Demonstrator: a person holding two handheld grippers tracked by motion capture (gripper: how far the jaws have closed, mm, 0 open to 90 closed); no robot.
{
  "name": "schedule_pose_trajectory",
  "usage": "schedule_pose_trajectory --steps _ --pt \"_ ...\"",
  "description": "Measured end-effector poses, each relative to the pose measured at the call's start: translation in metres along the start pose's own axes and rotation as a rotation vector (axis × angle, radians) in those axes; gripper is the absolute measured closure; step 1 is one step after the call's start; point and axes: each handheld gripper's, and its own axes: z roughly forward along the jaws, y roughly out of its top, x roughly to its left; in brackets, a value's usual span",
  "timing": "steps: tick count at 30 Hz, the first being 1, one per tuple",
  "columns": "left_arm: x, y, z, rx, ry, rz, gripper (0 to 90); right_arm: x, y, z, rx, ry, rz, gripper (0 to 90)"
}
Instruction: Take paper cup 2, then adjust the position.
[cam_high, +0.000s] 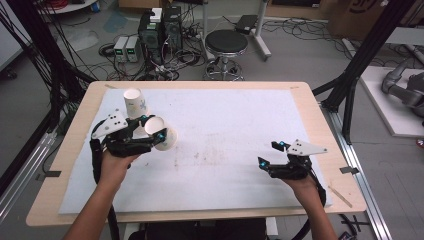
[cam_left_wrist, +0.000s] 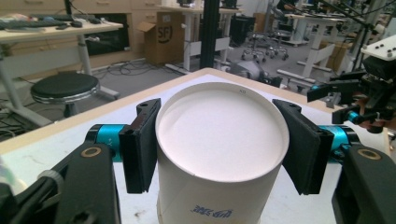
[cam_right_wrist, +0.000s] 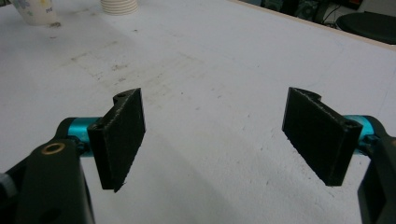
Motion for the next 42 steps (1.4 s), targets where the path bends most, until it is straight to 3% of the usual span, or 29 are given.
schedule_pose_trajectory --steps 10,18,24,31,42 --pt "-0.008 -0.007 0.014 0.021 -0.037 0.0 36.0 0.001 0.002 0.002 -0.003 0.017 -0.003 21.9" --pt "-0.014 -0.014 0.023 0.04 -0.075 -0.011 36.0 0.007 0.004 0.004 -0.006 0.076 -0.005 20.8" --pt "-0.022 -0.021 0.034 0.056 -0.129 -0.006 36.1 0.014 0.007 0.008 -0.008 0.148 -0.003 19.5" --pt "-0.033 -0.023 0.043 0.065 -0.164 0.002 36.0 0.026 0.017 0.014 -0.011 0.219 -0.062 19.5" --pt "-0.043 -0.023 0.055 0.08 -0.213 0.009 36.0 0.036 0.037 0.027 -0.013 0.288 -0.099 19.6"
